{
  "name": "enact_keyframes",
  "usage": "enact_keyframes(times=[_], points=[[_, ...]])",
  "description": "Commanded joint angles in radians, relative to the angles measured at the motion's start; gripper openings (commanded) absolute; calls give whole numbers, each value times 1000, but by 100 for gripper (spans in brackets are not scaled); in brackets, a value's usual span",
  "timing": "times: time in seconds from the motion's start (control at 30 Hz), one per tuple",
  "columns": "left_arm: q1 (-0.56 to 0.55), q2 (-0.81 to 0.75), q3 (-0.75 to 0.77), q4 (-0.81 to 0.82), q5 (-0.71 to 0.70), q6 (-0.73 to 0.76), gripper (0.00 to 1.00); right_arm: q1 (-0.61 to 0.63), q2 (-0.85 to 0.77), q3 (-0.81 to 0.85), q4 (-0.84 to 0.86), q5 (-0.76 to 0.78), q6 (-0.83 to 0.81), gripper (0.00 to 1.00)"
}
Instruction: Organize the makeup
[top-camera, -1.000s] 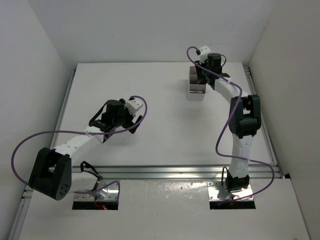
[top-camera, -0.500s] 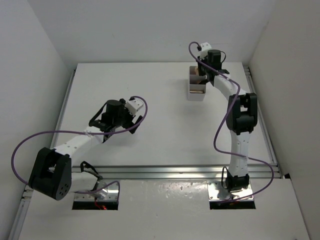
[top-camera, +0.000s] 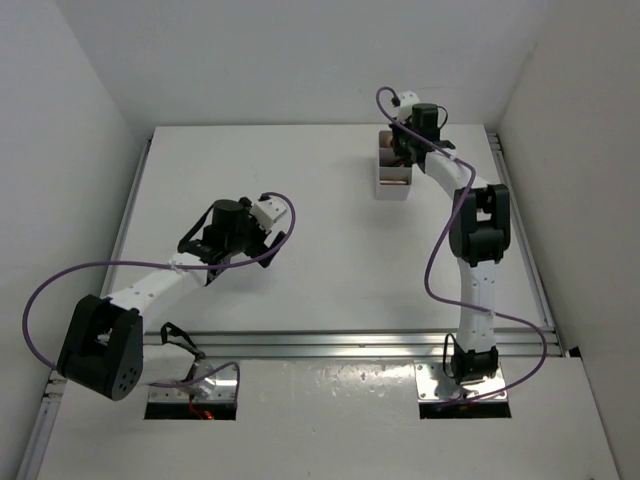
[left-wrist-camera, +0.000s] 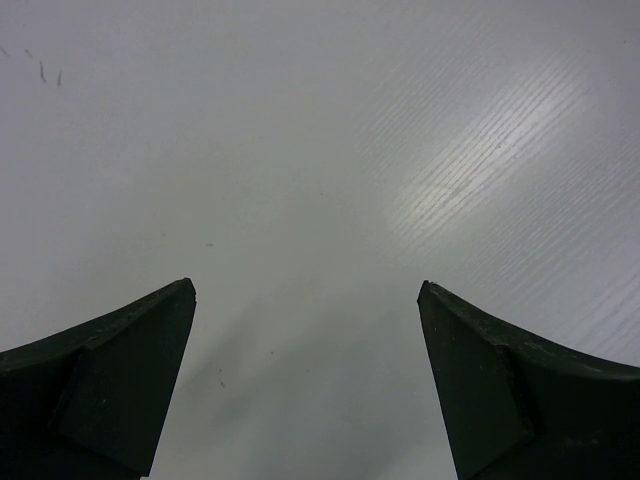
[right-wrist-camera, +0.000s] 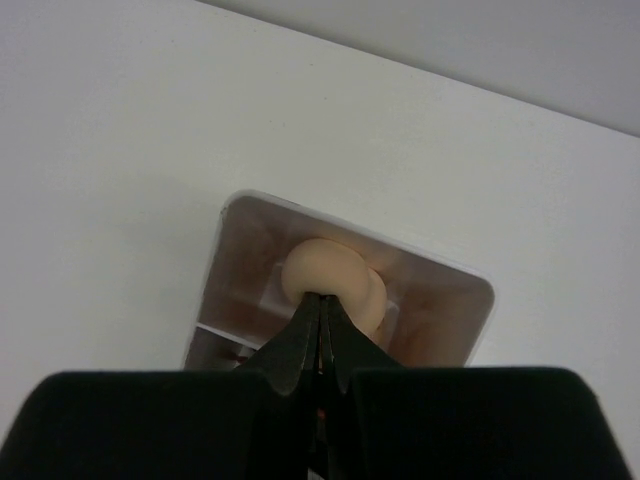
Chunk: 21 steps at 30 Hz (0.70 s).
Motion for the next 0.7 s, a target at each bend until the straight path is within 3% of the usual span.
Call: enact_keyframes(times=[0.0, 0.3, 0.37, 0.4, 0.53, 0.67], points=[[3, -1, 18, 40, 7, 10, 100, -5, -65, -50, -2, -14, 6, 0], [3, 8, 18, 49, 7, 10, 100, -5, -232, -119, 47, 0, -34, 0], [3, 8, 18, 49, 7, 10, 100, -7, -288, -157, 96, 16, -32, 6], [3, 8, 18, 49, 7, 10, 100, -7, -321, -168, 112, 21, -34, 28], [3, -15, -5, 80, 7, -1, 100, -4, -446, -310, 133, 53, -8, 58], [3, -49, -40, 80, 17, -28, 100, -25, -677, -627, 158, 95, 78, 88]])
